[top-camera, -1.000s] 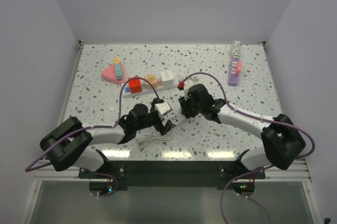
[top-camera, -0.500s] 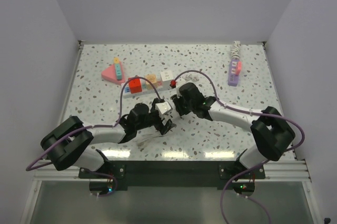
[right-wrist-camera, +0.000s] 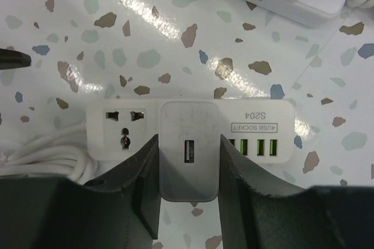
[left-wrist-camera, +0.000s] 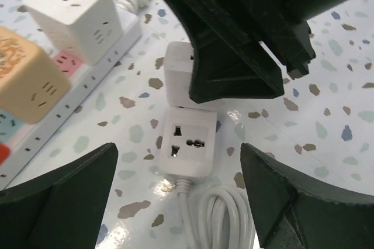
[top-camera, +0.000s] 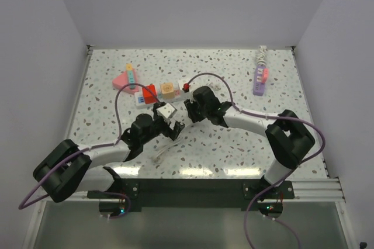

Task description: Insert the plug

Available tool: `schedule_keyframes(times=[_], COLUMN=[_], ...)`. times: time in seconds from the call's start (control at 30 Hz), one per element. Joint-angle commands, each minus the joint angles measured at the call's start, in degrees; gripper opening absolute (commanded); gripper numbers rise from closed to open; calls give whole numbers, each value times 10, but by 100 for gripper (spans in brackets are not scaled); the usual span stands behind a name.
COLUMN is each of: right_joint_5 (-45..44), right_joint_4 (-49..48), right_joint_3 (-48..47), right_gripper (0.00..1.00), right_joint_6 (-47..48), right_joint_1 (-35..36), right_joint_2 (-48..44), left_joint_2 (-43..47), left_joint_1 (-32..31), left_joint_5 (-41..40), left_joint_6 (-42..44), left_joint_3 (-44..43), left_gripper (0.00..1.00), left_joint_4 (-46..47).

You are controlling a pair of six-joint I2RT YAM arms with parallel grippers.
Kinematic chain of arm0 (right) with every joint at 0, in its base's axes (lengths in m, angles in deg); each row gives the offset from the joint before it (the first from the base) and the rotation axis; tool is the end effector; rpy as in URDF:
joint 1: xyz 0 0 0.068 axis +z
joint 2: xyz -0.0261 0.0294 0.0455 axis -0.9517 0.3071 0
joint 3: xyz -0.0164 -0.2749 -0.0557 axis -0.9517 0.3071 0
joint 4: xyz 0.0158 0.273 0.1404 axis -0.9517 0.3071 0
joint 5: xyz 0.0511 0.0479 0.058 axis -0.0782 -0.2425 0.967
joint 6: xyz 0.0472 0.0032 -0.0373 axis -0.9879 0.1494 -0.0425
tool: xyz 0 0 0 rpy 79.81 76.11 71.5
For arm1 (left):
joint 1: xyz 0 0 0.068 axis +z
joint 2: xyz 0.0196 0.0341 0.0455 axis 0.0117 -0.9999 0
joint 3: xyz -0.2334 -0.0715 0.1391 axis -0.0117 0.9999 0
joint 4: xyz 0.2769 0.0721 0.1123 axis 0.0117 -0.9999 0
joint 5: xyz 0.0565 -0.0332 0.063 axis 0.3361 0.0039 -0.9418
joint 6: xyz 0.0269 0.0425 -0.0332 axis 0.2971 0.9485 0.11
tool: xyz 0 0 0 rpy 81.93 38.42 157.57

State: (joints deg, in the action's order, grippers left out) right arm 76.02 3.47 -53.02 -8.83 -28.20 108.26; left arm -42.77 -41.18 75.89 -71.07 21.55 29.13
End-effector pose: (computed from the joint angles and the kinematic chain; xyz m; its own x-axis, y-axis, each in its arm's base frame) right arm 0.2921 0.2764 0.1645 -0.5852 -0.3721 -0.7204 -0.5765 0.8157 0.0470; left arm 0.2091 -0.1836 0.1413 -0.2178 0.1601 -0.9628 0.7067 0.7063 -0.0424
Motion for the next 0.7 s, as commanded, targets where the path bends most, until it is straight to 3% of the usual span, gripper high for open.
schedule_keyframes(times=[0.0,0.67], right_joint_5=[36,-19], right_joint_4=[89,164], right_joint_3=[9,-76], right_gripper=[0,0], right_joint_6=[-2,-13], right_joint_1=[-12,0], right_joint_2=[76,224], left_joint_2=[23,39], left_joint_1=[24,69], left_joint_5=[-26,5], left_joint_6=[-39,-70], left_joint_3=[21,47], left_gripper=[91,91], left_joint_4=[60,92])
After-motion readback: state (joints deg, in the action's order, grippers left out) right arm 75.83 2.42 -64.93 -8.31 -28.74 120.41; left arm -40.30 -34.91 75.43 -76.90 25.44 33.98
